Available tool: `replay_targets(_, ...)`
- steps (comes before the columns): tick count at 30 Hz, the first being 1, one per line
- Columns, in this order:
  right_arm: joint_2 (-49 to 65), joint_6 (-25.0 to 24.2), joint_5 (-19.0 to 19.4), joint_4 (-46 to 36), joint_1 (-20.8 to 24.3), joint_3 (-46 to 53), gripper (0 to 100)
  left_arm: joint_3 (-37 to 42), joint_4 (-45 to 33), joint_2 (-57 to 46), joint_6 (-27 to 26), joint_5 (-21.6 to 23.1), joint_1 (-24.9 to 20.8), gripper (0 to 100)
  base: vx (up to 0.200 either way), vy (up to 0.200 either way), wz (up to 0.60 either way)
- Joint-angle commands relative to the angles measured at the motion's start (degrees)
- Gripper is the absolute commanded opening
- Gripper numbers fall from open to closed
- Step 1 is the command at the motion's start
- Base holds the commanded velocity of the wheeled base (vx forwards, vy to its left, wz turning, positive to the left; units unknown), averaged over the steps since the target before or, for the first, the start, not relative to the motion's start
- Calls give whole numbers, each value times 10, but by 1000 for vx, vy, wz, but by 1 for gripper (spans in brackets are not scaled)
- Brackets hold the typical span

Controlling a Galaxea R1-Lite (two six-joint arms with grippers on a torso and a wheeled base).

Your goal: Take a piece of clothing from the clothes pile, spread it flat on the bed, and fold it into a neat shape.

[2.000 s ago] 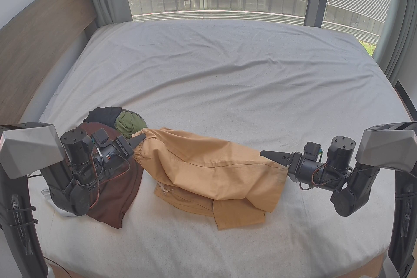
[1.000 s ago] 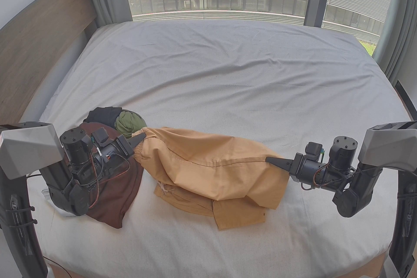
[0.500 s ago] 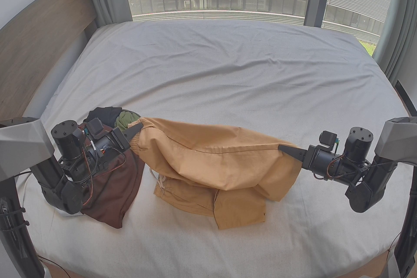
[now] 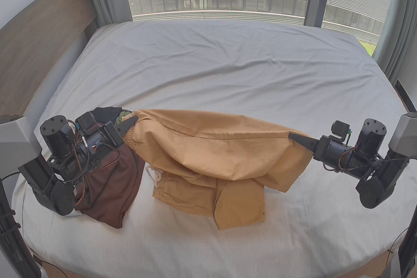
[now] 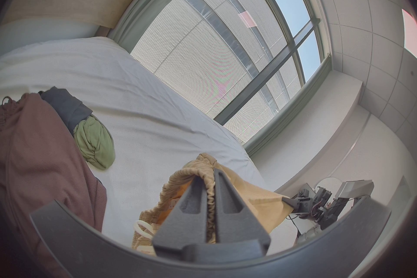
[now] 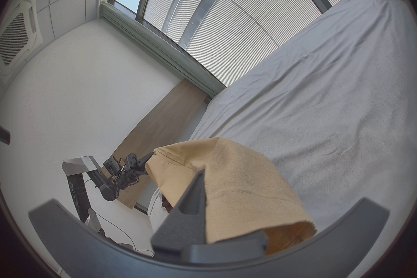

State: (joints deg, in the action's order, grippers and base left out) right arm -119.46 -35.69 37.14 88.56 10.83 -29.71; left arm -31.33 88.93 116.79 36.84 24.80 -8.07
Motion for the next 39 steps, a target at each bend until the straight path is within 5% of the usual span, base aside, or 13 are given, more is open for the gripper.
replay_targets(1,16,5,1,0,-5,1,0,19,-1,-27,-13,1,2,0,0,0,0)
replay_targets(21,70,11,1,0,-9,-2,0,69,-2,-60,-34,-24,7,0,0,0,0)
replay_targets(39,66,10,2,0,-39,-18,0,36,-2,-46,-35,-62,22,0,0,0,0)
